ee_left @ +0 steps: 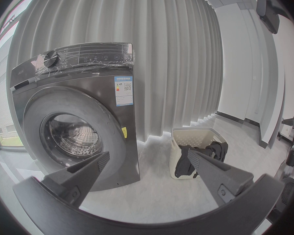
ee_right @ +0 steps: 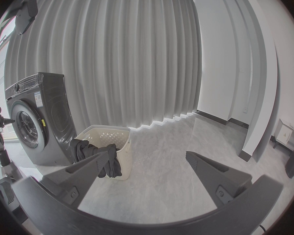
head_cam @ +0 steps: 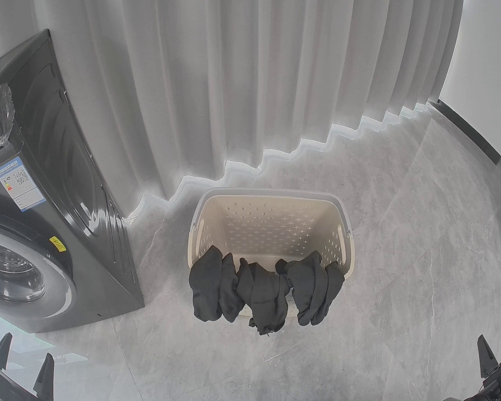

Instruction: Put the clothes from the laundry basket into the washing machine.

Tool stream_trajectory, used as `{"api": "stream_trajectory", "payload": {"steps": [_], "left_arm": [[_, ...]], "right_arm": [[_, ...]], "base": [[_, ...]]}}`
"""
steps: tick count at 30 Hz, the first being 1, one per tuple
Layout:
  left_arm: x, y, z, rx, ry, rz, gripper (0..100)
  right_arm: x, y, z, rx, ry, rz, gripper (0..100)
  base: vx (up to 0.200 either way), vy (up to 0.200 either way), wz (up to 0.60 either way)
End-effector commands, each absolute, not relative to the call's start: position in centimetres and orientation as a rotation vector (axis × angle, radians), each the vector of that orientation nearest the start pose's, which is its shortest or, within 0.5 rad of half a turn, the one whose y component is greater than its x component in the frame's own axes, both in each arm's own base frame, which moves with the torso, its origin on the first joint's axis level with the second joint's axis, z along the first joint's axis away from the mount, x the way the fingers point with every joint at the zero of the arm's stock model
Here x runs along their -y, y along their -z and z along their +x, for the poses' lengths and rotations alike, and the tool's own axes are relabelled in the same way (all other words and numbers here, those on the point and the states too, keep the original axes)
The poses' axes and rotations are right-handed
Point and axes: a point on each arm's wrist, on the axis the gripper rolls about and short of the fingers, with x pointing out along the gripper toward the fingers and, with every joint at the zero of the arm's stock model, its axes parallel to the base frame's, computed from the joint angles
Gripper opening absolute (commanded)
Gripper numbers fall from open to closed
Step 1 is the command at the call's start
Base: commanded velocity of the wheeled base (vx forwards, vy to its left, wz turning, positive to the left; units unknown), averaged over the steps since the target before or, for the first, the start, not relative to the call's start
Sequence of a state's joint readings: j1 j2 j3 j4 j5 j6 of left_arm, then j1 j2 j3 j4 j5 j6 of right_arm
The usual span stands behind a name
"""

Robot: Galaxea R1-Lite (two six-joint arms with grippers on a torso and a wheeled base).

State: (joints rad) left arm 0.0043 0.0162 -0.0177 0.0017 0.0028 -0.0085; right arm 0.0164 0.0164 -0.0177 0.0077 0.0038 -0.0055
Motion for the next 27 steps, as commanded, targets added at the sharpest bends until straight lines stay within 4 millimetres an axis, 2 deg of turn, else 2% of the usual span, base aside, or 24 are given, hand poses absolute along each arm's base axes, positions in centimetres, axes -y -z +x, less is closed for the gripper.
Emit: {"api": "stream_trajectory", "payload": {"steps": [1,5,13,19,27], "left_arm": [[0.00,-7.54,-2.26,-0.005,-0.008,-0.009,100],[0.00,-7.54,-2.26,-0.005,-0.008,-0.008,100],[0.00,-7.54,-2.26,-0.005,-0.008,-0.006,100],[0.00,-7.54,-2.26,-0.005,-0.008,-0.008,100],[0.00,-7.54,-2.26,-0.005,-0.008,-0.006,100]], "right_arm": [[0.03,-7.61,-2.27,-0.009,-0.022,-0.006,100],[0.03,-7.61,-2.27,-0.009,-0.022,-0.006,100],[0.04,-7.61,-2.26,-0.011,-0.012,-0.003,100],[0.03,-7.61,-2.27,-0.009,-0.018,-0.005,100],[0.03,-7.60,-2.27,-0.011,-0.017,-0.005,100]], "base": [[-0.200,0.000,0.00],[-0.200,0.000,0.00],[0.000,0.000,0.00],[0.000,0.000,0.60],[0.000,0.000,0.00]]}}
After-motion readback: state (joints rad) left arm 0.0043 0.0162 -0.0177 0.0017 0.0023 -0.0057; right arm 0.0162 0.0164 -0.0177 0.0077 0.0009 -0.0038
